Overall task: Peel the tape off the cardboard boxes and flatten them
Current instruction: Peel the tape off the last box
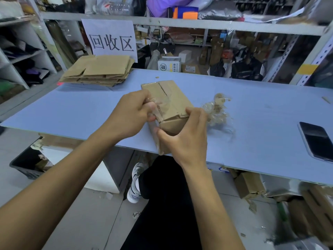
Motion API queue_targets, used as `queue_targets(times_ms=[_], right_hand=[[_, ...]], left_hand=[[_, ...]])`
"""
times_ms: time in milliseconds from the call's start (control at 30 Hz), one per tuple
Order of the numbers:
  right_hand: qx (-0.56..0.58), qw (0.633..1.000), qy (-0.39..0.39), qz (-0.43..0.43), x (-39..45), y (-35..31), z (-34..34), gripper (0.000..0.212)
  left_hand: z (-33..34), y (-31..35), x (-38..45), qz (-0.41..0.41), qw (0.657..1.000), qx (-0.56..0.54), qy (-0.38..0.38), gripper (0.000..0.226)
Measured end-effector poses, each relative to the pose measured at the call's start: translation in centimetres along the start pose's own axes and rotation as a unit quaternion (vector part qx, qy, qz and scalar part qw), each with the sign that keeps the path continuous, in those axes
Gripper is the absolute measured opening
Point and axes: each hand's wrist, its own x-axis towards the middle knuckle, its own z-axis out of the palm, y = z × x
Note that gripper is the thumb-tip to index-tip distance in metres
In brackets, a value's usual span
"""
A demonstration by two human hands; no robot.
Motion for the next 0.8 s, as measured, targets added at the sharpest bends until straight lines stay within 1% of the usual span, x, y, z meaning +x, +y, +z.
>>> queue_targets(times_ms=[67, 133, 267, 333, 367, 400, 467, 567, 633, 700, 733, 767, 800], right_hand=[[0.002, 1.000, 0.019, -0.002, 0.7, 0.4, 0.0, 0.084], [-0.011, 1.000, 0.023, -0.005, 1.4, 0.8, -0.1, 0.085], [-0.030, 0.998, 0.033, -0.041, 2.1, 1.3, -0.3, 0.089], [-0.039, 0.997, 0.018, -0.063, 2.3, 1.8, -0.5, 0.088], [-0.029, 0.997, -0.002, -0.076, 2.5, 2.2, -0.5, 0.084], [-0.005, 0.996, -0.027, -0.085, 2.5, 2.6, -0.7, 0.078], [0.067, 0.994, -0.063, -0.067, 2.6, 3.3, -1.0, 0.065], [0.133, 0.990, -0.046, -0.028, 3.1, 3.3, -1.5, 0.032], [0.140, 0.989, -0.032, -0.017, 3.7, 3.0, -1.6, 0.015], [0.139, 0.990, -0.027, -0.007, 4.2, 2.8, -1.4, 0.012], [0.139, 0.990, -0.027, -0.003, 4.4, 2.8, -1.3, 0.015], [0.140, 0.990, -0.025, -0.002, 4.5, 2.7, -1.2, 0.018], [0.143, 0.989, -0.025, -0.001, 4.5, 2.6, -1.2, 0.019]], left_hand=[[-0.3, 0.0, 0.4, -0.045, 0.993, -0.111, -0.019, 0.031], [-0.5, 0.1, 1.0, -0.082, 0.975, -0.202, -0.038, 0.034], [-0.5, 0.0, 1.7, -0.151, 0.929, -0.335, -0.049, 0.027], [0.0, -0.2, 1.4, -0.182, 0.900, -0.393, -0.047, 0.023], [0.3, -0.2, 1.2, -0.189, 0.895, -0.401, -0.045, 0.022], [0.6, -0.2, 1.0, -0.189, 0.901, -0.389, -0.042, 0.022], [1.3, 0.1, 0.9, -0.173, 0.924, -0.338, -0.032, 0.022], [2.2, 0.7, 0.9, -0.158, 0.948, -0.277, -0.026, 0.022], [2.6, 0.7, 0.7, -0.133, 0.957, -0.253, -0.042, 0.030], [2.9, 0.6, 0.2, -0.097, 0.973, -0.198, -0.063, 0.042], [3.0, 0.6, 0.0, -0.080, 0.985, -0.143, -0.060, 0.047], [3.3, 0.5, -0.2, -0.063, 0.994, -0.078, -0.042, 0.049], [3.7, 0.4, -0.3, -0.053, 0.998, -0.019, -0.006, 0.045]])
